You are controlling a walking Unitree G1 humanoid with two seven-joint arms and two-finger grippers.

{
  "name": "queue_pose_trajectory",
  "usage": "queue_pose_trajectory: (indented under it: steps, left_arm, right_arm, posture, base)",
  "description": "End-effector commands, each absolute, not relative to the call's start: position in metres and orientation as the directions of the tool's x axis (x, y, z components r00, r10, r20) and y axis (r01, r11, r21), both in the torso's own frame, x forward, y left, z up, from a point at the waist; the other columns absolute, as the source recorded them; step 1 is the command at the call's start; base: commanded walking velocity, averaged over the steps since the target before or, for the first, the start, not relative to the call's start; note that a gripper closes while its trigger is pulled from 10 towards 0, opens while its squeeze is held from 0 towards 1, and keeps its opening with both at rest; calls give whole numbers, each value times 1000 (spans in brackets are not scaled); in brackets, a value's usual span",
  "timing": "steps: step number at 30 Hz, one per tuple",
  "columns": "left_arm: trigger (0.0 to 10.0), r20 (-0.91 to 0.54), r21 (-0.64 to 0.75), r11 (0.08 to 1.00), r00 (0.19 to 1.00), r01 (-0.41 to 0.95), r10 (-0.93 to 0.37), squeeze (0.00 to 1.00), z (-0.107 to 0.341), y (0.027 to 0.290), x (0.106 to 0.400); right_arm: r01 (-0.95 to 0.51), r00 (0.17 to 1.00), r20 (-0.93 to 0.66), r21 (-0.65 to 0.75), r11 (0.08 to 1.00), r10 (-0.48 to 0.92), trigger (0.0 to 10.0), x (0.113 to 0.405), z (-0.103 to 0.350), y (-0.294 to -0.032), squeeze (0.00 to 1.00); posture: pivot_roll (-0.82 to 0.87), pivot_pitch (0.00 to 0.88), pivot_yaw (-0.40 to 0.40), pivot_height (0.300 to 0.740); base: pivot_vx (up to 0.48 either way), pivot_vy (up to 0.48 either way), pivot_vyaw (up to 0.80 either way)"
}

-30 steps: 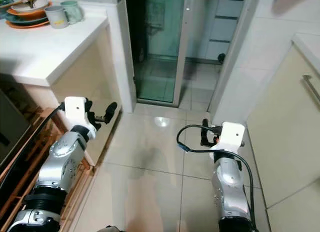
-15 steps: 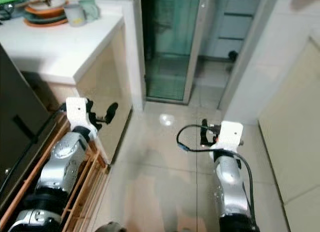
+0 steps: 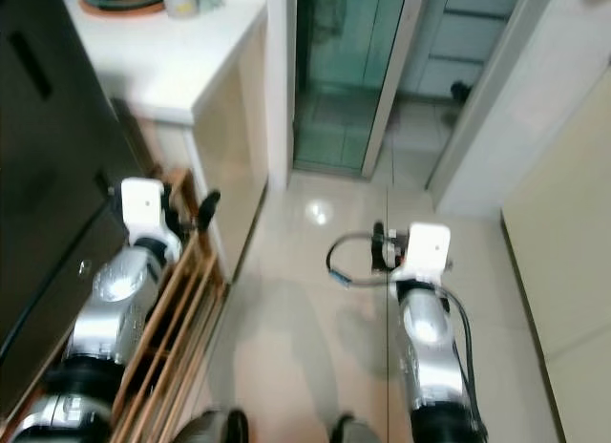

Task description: Restocking fridge

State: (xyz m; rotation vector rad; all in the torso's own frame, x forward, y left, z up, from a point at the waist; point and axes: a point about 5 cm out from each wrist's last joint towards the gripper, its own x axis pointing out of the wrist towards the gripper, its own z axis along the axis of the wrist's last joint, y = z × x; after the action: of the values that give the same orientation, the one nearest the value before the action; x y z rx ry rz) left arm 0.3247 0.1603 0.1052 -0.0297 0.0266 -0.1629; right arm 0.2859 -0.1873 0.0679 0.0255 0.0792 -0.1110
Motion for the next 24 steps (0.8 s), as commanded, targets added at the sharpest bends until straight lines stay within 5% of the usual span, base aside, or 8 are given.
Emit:
queue_pose_trajectory:
  steps: [1,4,17,24]
  left_arm:
    - [10000,-27,-21,987,987,159,-160,0,105,161,326]
    - [10000,-28,-19,987,987,157,-158,0,105,161,326]
    - [10000,70,-35,986,984,165,-163,0,118,162,324]
    - [10000,96,7,982,977,190,-190,0,125,156,326]
  right_arm:
    - [118,990,-80,22,993,-116,10000,285,67,-189,0]
    - [117,990,-81,22,993,-115,10000,286,67,-189,0]
    - [114,991,-76,15,993,-113,10000,288,68,-189,0]
    - [110,992,-60,8,994,-110,10000,291,71,-188,0]
  posture:
    - [-45,0,21,740]
    - [-44,0,21,740]
    - [-39,0,16,740]
    - [-36,0,11,740]
  base:
    - [-480,0,0]
    - [-480,0,0]
    - [0,0,0]
    - [0,478,0]
